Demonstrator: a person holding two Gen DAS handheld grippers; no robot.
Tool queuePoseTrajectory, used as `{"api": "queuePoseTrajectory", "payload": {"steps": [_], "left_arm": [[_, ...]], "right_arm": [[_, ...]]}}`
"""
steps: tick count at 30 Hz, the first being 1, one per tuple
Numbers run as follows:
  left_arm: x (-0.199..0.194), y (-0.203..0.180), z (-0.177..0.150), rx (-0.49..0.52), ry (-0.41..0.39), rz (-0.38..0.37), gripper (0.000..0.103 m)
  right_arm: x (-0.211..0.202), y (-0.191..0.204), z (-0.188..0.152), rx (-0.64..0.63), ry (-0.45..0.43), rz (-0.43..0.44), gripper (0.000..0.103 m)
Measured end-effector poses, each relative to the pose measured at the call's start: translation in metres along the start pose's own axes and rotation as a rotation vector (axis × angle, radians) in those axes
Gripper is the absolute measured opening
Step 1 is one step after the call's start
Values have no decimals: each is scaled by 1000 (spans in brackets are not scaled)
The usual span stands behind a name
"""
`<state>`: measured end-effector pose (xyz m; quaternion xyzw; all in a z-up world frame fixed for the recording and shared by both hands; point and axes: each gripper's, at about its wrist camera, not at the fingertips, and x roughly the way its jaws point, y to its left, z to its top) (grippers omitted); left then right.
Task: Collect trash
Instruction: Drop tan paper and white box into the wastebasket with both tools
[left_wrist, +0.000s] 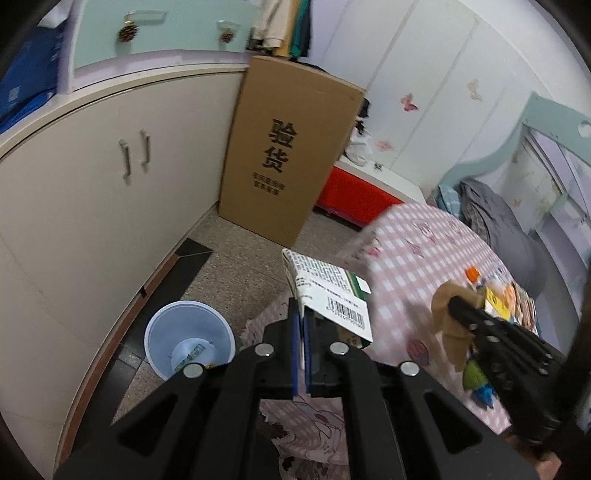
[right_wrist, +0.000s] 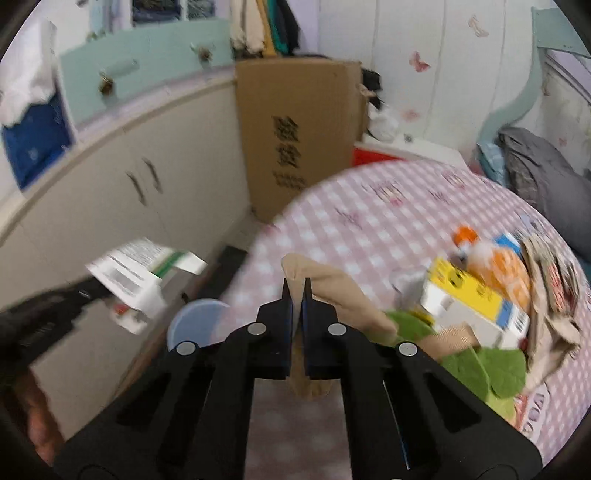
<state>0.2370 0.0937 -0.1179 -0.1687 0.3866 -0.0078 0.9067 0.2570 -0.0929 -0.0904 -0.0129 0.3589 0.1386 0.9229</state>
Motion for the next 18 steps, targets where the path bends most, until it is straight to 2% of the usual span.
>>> {"api": "queuePoseTrajectory", "payload": {"steps": [6,12,16,18], "left_arm": [[4,41,16,-80,-18,68,2],[20,90,25,-152,-1,163,2],[35,119,28,-188,20,226,2],[44,133,30,-198,29,268,2]], "right_arm": [[22,45,21,-26,6,164,4],[77,99,28,-60,71,297,4],[112,126,28,-72,105,338,5],[130,137,27,-93,122,314,8]]}}
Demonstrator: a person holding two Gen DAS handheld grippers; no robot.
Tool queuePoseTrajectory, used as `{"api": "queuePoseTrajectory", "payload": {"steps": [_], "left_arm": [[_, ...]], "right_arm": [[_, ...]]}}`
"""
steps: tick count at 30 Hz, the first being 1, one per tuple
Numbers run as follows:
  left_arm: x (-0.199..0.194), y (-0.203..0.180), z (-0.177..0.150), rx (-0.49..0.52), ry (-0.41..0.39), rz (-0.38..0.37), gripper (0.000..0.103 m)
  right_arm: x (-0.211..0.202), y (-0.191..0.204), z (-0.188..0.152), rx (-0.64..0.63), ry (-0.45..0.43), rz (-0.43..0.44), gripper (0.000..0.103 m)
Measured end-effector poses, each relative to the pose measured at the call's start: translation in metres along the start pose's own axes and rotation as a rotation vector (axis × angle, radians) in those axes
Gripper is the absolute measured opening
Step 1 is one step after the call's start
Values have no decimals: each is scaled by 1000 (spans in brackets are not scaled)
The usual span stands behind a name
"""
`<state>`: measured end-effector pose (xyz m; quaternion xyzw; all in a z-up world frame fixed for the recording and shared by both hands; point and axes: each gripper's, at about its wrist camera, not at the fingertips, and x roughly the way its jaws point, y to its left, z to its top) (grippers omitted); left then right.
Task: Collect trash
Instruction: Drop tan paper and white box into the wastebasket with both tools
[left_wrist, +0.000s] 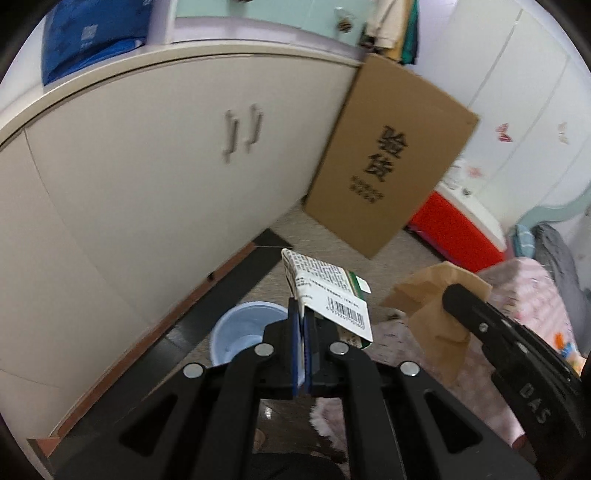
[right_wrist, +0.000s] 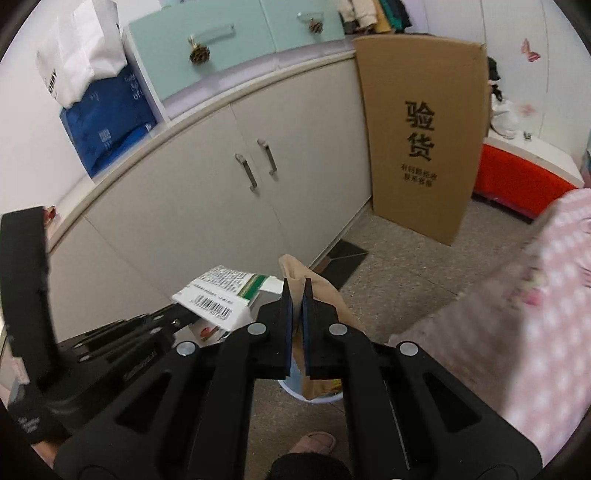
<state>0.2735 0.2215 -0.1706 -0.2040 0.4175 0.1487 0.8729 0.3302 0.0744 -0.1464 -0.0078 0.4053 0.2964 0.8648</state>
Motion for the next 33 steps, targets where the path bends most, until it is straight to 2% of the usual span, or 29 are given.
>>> {"api": "queuePoseTrajectory", "payload": {"steps": [1,2,3,4,10,16,31,32,33], "left_arm": [[5,4,2,-5,4,15,3],[8,8,3,-7,7,22,3],[14,13,4,-10,17,37,3],[19,16,5,-14,25,47,3],[34,19,3,-12,58,60,3],[37,12,3,3,70,60,3],[42,-5,9,31,72,74,4],[44,-6,9,32,77,75,7],[47,-6,10,29,86,85,18]], "right_arm": [[11,1,0,0,10,-4,19],[17,1,0,6,15,-2,45],[22,0,-1,16,20,-3,58],[26,-1,-2,24,27,3,63],[25,-7,-10,50,40,-7,63],[15,-14,-16,67,22,-54,64],[-10,-21,-15,81,-80,-106,66],[-12,-23,-16,84,-84,-106,66],[-13,-23,-16,87,-85,-109,66]]}}
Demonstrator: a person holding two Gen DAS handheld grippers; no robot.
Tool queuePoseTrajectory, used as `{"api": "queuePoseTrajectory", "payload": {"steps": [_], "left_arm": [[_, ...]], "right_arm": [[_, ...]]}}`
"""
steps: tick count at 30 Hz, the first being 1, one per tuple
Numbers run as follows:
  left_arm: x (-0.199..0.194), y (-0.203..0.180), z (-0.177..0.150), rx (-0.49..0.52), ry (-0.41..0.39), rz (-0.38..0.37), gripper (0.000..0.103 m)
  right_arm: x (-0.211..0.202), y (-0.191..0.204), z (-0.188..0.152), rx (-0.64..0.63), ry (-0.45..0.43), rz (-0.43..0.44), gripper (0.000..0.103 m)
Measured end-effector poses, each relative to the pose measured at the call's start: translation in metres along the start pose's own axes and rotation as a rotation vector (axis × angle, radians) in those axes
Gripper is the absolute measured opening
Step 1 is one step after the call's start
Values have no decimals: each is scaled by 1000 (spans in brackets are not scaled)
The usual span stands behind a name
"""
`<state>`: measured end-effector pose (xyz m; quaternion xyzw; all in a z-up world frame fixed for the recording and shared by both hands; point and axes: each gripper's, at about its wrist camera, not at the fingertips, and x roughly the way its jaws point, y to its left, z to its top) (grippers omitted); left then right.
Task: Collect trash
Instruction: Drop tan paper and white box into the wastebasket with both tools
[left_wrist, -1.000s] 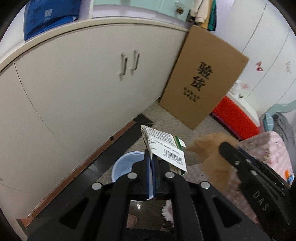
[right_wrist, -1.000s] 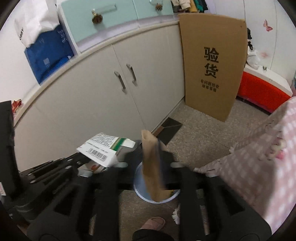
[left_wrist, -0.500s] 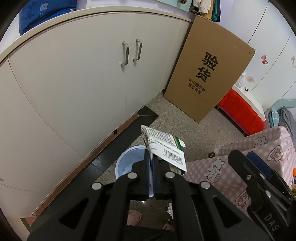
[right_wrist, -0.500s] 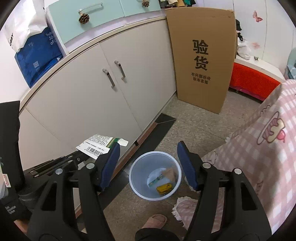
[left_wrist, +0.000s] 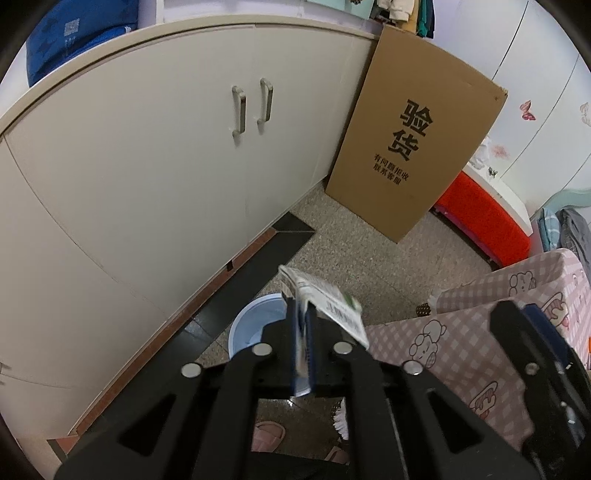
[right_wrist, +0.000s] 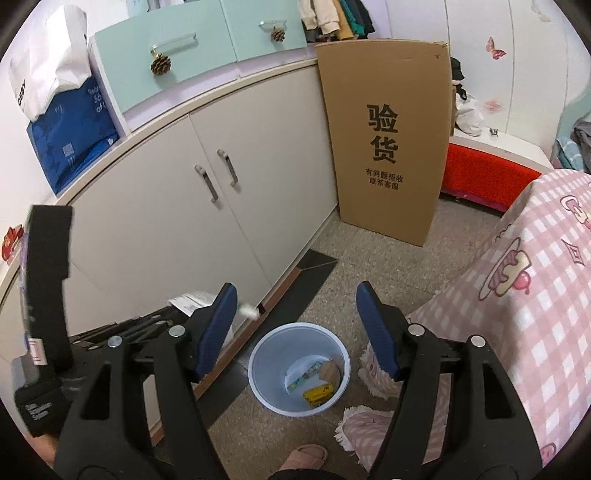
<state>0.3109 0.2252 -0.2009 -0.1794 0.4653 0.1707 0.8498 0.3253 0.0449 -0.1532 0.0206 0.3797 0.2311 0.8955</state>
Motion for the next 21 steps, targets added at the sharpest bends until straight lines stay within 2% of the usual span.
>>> {"api": "queuePoseTrajectory", "payload": {"steps": [1,2,3,11,14,17,20,21], "left_arm": [[2,1,1,-8,9,14,30],[4,2,1,-20,13,21,56],[2,5,0,-34,6,15,62],[-22,5,-7,-33,-26,0,65],[-28,4,-9,-23,-29,32,68],[-32,6,-9,-40,-3,-9,69],[-33,2,-10,-52,16,3,69],[-35,1,-11,-57,19,-14,69]], "right_arm": [[-2,-1,0,4,-2,-1,66],[-3,-2,0,6,-3,-1,66],[-5,-3,0,8,-3,-4,66],[-20,-9,-4,37,6,-14,66],[-32,-10,-5,42,-5,-17,67],[-45,-12,-6,46,-20,-24,68],[-53,-12,-7,48,-30,-28,68],[-56,-13,-7,47,-32,-32,68]]}}
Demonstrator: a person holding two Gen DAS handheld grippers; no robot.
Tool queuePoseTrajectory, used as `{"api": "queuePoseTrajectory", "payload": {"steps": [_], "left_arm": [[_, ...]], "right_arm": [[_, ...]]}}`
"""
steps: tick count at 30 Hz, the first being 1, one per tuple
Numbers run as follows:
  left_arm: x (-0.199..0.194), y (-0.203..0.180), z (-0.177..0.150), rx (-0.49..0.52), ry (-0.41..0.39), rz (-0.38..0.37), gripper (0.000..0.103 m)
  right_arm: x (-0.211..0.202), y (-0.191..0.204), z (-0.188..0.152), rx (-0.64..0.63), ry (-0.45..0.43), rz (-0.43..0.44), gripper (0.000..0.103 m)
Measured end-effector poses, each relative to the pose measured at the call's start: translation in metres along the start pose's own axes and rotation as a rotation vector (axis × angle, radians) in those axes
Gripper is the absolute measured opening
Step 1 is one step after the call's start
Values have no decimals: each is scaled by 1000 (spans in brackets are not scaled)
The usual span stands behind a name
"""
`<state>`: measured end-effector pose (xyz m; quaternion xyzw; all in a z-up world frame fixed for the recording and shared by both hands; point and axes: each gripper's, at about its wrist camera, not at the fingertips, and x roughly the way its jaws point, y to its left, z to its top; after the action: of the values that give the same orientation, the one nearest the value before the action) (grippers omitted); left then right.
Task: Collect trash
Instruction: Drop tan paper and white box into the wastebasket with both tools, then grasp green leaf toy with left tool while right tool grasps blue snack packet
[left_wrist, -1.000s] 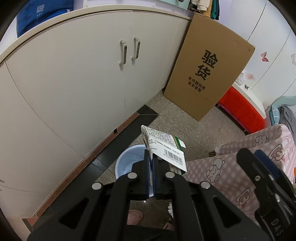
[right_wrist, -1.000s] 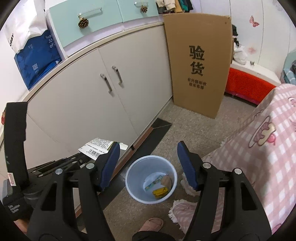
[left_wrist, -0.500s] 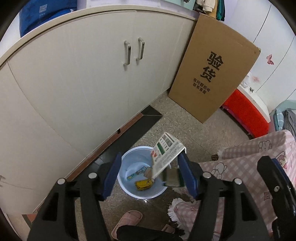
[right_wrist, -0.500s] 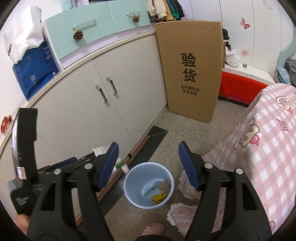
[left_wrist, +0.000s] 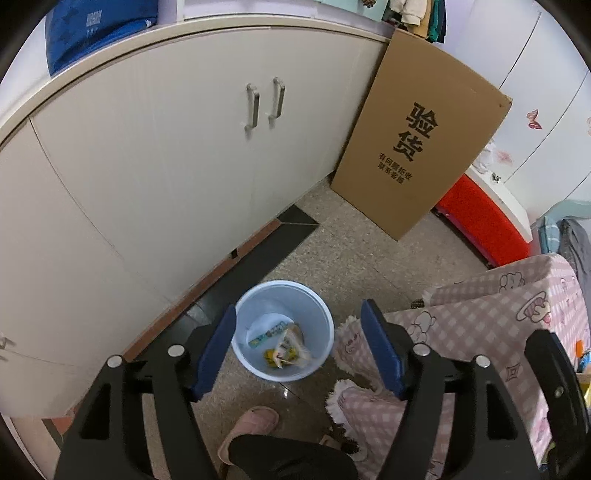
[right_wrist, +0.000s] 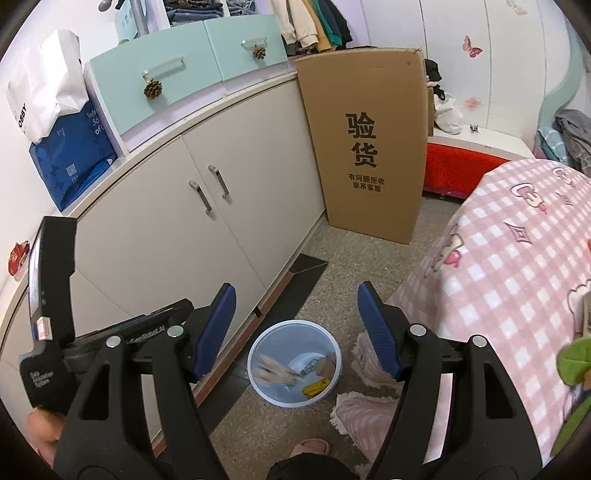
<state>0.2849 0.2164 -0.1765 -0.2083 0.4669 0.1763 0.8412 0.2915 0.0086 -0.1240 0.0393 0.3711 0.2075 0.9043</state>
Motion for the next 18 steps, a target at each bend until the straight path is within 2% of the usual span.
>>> {"api": "queuePoseTrajectory", "payload": {"steps": [10,18], "left_arm": [[-45,-13,-14,15,-69,-61,69],[-93,-60,-43,111,-118,-157,70]], "right_arm": [[-39,-16,-2,40,-46,-15,68],[-100,-48,-11,90,-122,-59,69]]}}
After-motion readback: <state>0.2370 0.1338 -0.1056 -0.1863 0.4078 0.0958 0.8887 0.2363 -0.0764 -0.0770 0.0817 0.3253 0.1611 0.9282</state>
